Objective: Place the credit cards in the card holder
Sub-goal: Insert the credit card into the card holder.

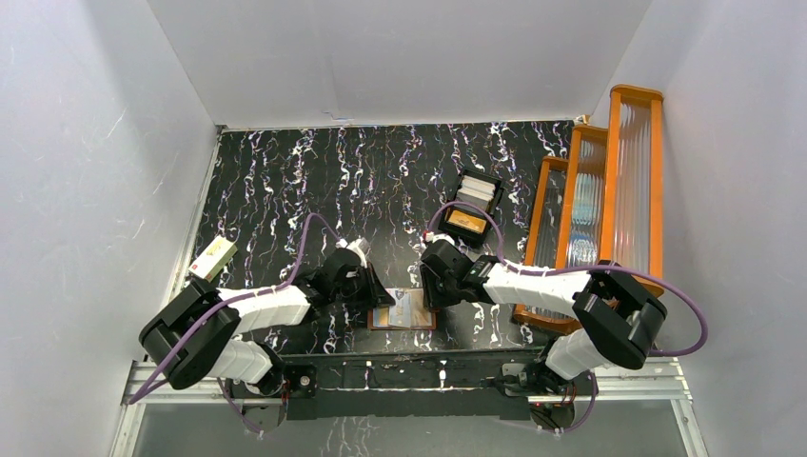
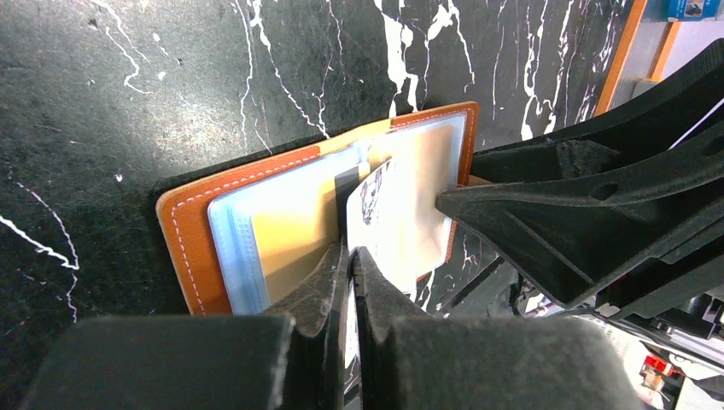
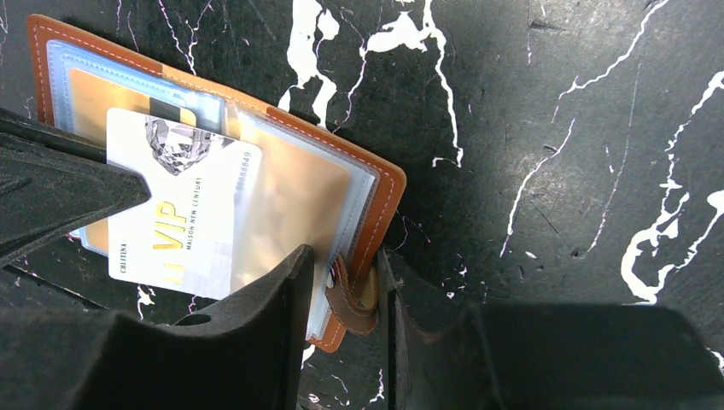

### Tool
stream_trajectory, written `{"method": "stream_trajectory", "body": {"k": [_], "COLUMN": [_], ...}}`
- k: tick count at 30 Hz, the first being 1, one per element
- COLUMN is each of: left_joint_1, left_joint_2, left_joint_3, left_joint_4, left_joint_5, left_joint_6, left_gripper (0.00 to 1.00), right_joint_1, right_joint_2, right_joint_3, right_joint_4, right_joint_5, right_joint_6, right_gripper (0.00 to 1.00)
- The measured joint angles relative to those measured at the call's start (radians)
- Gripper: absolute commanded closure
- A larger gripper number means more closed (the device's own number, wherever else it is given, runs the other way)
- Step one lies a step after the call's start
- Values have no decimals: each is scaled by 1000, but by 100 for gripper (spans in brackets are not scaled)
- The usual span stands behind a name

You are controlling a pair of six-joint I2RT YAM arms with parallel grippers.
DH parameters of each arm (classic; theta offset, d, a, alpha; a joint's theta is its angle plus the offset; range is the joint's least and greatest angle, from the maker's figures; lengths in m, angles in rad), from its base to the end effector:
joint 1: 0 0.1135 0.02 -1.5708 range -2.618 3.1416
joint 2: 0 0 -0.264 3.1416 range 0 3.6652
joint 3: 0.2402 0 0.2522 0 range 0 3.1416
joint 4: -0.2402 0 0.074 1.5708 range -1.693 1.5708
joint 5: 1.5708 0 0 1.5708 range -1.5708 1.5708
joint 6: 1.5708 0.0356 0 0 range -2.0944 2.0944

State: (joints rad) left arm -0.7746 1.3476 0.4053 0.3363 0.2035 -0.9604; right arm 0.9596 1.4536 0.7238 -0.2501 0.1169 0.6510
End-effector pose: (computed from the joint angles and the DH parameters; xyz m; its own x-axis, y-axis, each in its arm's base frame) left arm 0.1691 -0.1755 0.1461 -0.8919 -0.2500 -0.3768 0.1271 0.6611 -0.7395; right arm 0.1598 0.2209 0.1663 -0.8494 -0.1634 -0.5019 -0.3286 0.9078 0.2605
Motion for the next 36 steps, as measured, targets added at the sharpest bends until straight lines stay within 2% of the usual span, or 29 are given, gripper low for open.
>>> {"method": "stream_trajectory", "body": {"k": [21, 36], "left_joint_1": [-2, -2], "left_joint_2": [-14, 3], "left_joint_3": [8, 14], "left_joint_4": [-16, 18], "left_joint_5": [-63, -25], "left_joint_6": [24, 203], "left_gripper": [100, 100], "right_joint_1": [0, -1], "right_joint_2": [0, 2], "right_joint_3": [-2, -2], "right_joint_4": [8, 9], "right_joint_5": [-3, -6], "right_joint_6": [0, -1], "right_gripper": [60, 60]}}
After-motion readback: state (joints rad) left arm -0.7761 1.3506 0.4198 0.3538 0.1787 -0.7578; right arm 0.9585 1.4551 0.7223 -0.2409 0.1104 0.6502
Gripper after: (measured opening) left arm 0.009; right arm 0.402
